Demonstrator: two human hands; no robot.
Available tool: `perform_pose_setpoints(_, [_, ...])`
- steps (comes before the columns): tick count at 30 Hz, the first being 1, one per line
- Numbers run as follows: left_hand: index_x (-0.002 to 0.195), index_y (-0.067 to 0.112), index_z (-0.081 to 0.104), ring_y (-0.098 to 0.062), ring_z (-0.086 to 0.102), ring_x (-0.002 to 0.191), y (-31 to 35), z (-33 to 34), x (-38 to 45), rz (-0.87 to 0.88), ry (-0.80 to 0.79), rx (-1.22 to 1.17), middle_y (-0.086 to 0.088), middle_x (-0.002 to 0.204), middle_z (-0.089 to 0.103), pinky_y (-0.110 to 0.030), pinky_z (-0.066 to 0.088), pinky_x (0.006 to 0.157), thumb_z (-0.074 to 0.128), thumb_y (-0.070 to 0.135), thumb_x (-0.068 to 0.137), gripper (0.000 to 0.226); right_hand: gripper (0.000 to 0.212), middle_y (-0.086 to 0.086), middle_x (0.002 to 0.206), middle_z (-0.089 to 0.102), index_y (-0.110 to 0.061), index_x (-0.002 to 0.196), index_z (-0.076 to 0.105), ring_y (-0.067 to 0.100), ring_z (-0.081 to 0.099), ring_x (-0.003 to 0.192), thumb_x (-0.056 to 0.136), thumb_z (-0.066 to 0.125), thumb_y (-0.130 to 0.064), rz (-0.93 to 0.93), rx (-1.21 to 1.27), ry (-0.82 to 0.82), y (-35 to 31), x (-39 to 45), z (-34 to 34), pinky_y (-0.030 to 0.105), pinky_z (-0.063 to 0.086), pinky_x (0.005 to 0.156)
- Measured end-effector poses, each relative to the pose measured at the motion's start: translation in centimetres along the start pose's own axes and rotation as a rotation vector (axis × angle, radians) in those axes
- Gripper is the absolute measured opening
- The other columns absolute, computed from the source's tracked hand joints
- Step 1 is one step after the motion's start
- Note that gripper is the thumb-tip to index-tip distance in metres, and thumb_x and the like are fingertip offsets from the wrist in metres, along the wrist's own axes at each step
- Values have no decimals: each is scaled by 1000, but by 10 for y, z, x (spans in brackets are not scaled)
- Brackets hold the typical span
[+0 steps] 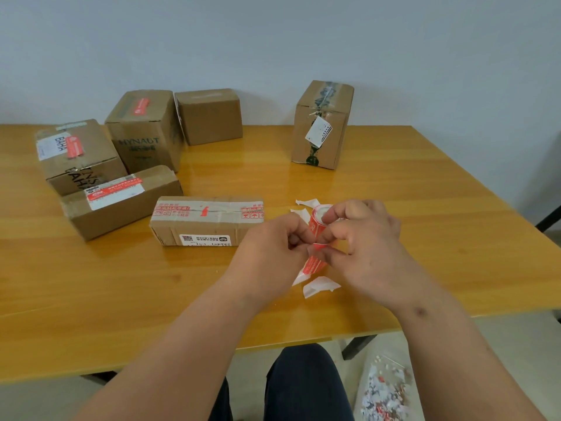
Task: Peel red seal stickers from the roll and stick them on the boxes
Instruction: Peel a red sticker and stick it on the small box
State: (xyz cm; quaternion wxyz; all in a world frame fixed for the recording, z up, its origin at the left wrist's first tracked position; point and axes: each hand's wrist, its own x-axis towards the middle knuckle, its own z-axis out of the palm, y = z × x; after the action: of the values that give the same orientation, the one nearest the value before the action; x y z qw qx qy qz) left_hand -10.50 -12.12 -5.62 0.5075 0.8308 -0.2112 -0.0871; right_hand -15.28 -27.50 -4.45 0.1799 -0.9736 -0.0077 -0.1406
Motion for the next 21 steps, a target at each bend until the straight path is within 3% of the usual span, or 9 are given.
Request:
perform_pose_setpoints(3, [79, 27, 64, 1, 48, 57, -3, -3, -2, -4, 5, -24, 11, 66, 58, -18, 44, 56, 67, 12, 89, 18, 9, -20, 112, 48, -30, 88, 74, 8, 29, 115, 79, 76, -31, 33, -10, 10, 5, 0, -1, 25, 10, 88])
perform_pose_setpoints(7, [90, 30, 67, -5, 51, 63, -4, -7, -3, -11, -8, -76, 1, 71, 60, -25, 49, 61, 61, 14, 92, 17, 7, -20, 112, 49, -29, 85, 74, 8, 30, 114, 79, 76, -28, 20, -8, 28, 6, 1, -4, 26, 12, 86])
perform_pose_setpoints(11, [79, 26, 69, 0, 45, 53, 0, -9, -4, -11, -65, -36, 15, 57, 53, -18, 40, 52, 64, 26, 91, 13, 5, -16, 113, 51, -27, 84, 74, 11, 32, 115, 80, 76, -29, -12, -10, 29, 3, 2, -2, 28, 12, 86])
perform_pose_setpoints(18, [72, 20, 65, -8, 41, 52, 2, -10, -4, -5, -100, -24, 9, 57, 49, -27, 37, 52, 59, 24, 94, 23, 6, -18, 109, 52, -32, 75, 70, 14, 36, 113, 79, 75, -34, -70, -26, 34, 1, 3, 0, 33, 14, 88])
perform_pose_setpoints(21, [73, 17, 66, -7, 40, 49, 4, -11, -3, 0, -93, -3, 8, 55, 49, -25, 35, 49, 58, 21, 94, 23, 7, -17, 107, 53, -32, 71, 67, 16, 39, 111, 75, 68, -37, -84, -16, 26, 0, 3, -1, 36, 16, 88])
